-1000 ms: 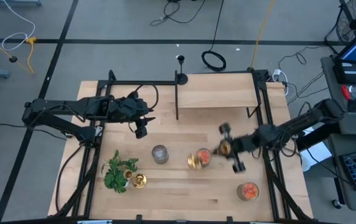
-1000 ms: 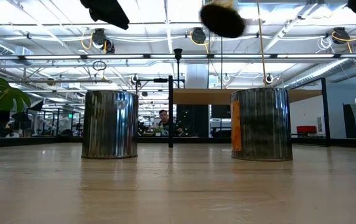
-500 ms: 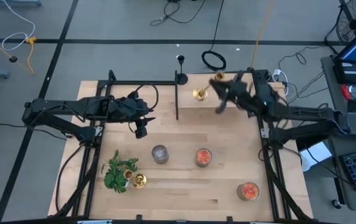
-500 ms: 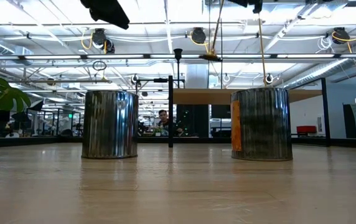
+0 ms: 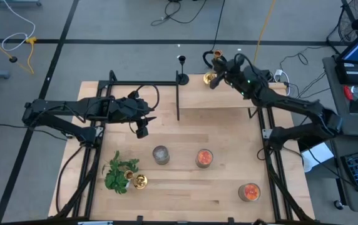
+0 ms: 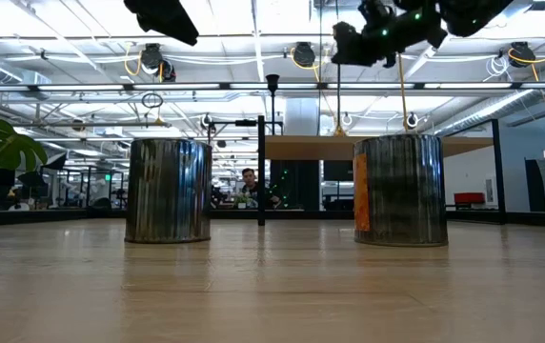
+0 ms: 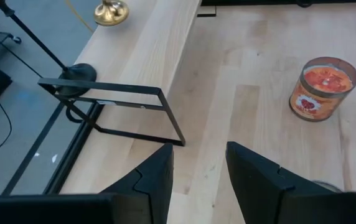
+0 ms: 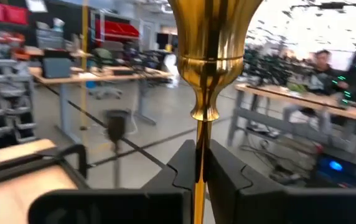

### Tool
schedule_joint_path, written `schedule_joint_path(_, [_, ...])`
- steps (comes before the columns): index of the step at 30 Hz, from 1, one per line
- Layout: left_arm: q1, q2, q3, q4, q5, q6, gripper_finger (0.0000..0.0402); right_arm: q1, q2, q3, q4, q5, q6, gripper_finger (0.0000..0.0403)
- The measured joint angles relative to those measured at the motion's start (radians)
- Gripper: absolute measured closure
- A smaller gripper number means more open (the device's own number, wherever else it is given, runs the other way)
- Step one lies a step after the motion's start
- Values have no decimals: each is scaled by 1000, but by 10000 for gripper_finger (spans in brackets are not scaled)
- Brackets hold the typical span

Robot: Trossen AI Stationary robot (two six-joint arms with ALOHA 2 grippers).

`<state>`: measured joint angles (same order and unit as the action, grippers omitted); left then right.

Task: Pick & Place candle stick holders
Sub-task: Put the right gold candle holder on the shelf

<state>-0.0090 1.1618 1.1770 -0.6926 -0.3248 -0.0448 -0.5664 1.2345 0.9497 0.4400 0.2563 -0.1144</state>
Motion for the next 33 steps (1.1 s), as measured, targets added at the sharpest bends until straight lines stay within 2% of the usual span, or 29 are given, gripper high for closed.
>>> schedule_joint_path(7, [0,0,0,0,0,10,250,-78,37,1,-26,-53,53,383])
schedule_joint_path(16, [0,0,0,0,0,0,249,-119,41,2,-27,-51,93,378])
schedule_joint_path(26, [0,0,0,0,0,-17,250,-140,41,2,-34,-51,106,382])
schedule_joint_path(33, [0,0,0,0,0,-25,249,-140,41,2,-35,-48,103,365])
